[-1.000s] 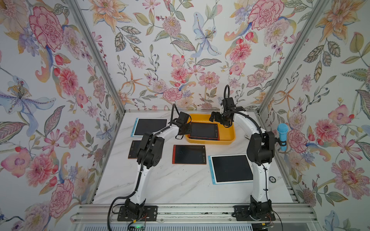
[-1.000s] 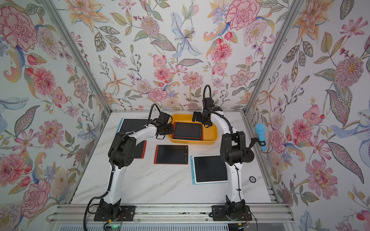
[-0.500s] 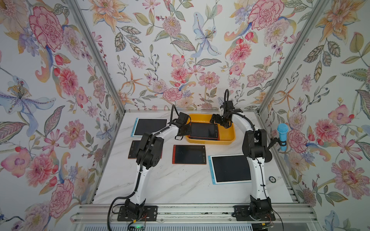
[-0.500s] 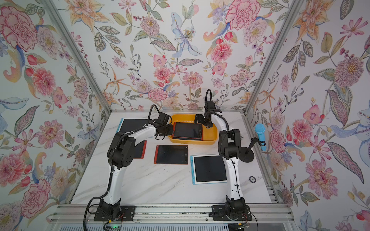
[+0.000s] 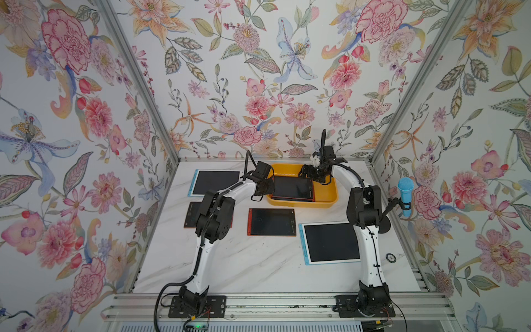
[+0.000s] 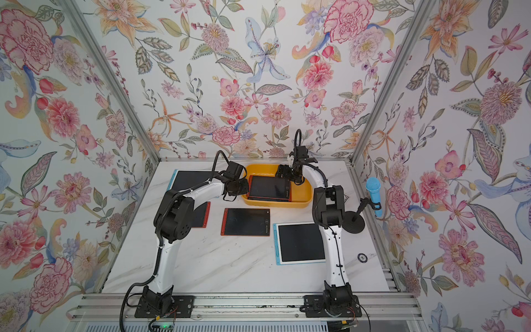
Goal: Take out the writing tablet from the storage box
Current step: Pick up the writing tablet from the storage box.
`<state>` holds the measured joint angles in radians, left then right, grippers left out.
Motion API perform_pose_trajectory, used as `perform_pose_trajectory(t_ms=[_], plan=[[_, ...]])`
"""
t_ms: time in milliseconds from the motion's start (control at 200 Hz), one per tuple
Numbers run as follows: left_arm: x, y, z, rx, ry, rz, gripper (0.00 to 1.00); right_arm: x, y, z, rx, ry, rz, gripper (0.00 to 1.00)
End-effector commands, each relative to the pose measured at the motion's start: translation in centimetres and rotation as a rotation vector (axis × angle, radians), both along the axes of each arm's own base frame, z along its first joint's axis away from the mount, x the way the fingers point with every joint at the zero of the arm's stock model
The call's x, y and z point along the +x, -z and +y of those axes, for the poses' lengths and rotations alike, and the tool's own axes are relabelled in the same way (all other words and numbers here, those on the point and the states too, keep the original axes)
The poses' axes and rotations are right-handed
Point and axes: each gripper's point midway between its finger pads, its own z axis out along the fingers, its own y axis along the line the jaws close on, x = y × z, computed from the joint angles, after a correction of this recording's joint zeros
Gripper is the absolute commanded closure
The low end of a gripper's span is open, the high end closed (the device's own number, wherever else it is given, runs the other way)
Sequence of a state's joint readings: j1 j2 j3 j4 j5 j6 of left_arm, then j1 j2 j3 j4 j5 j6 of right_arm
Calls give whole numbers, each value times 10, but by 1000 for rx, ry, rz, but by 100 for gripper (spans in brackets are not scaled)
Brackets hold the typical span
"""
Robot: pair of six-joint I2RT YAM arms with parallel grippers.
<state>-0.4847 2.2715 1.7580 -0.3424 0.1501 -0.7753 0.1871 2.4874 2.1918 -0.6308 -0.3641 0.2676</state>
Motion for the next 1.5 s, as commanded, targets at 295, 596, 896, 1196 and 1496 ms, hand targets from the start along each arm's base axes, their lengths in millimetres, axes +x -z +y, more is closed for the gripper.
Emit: perform_pose_trajectory(t_ms=[295,596,896,1196,1496], plan=[[-2,-18,-11,-42,14,-16,77,-5,15,6,24,-31,24,6],[-2,-17,-13,-48,15,-17,76,-14,33,3,-25,-23,57,5],[-2,-16,-15,-50,17,-14,76,-16,0,27,82,-93,-4,5],[-2,-16,-15,-47,17,-14,77,-35,-70,56,233,-161,-77,6],[-3,-21,-14,-47,19,-16,77,-59,-95,61,309,-194,-67,7]])
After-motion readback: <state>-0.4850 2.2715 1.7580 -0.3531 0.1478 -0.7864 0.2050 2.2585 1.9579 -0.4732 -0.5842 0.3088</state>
